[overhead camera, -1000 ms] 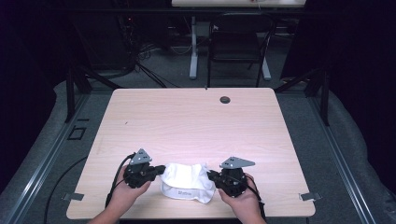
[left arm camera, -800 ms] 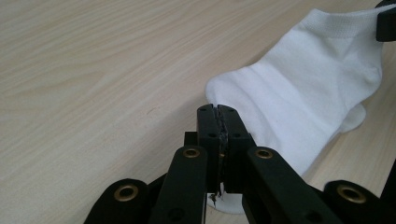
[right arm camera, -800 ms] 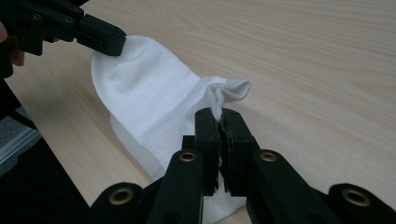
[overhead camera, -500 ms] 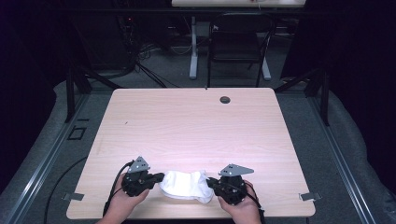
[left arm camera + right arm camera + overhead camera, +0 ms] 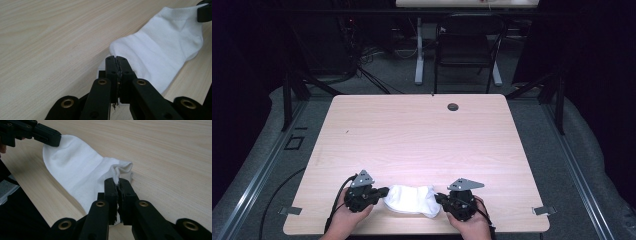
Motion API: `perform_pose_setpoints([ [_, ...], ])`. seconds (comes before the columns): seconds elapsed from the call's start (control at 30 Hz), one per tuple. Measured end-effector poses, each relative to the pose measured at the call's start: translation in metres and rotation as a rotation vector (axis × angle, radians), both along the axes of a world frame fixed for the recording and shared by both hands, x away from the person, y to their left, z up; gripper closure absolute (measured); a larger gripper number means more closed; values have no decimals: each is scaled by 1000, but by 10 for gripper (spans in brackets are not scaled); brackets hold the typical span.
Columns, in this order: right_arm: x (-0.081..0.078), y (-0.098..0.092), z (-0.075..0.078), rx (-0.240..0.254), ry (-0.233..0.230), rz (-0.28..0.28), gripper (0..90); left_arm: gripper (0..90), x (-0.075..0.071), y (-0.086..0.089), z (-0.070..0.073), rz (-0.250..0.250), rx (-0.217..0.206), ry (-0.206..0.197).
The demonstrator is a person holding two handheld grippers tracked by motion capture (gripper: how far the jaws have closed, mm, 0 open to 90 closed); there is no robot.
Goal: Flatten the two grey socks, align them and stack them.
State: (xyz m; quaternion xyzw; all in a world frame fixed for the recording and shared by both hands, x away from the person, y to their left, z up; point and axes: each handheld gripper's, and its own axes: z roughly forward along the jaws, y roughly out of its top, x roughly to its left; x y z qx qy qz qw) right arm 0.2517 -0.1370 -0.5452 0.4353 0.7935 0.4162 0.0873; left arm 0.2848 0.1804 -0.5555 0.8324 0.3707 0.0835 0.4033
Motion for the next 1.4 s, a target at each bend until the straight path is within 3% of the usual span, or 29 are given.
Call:
perform_pose_setpoints([
  [0.53, 2, 1, -8, -32, 20, 6, 864, 876, 1, -1, -10, -6, 41, 14],
  [0.8, 4, 1, -13, -48, 36, 6, 859, 854, 4, -1, -15, 11, 38, 25],
  [0.9, 4, 1, -14, -36, 38, -3, 815, 817, 4, 1, -12, 9, 36, 11],
  [1.1, 0, -2, -2, -19, -71, -29, 727, 718, -4, 1, 4, -15, -15, -51],
  [1.23, -4, 10, 1, 12, -93, 38, 704, 669, -7, -4, 1, -39, -22, -32],
  [1.4, -2, 24, -10, -44, -65, 88, 676, 618, -7, -7, -7, -67, 7, -9],
])
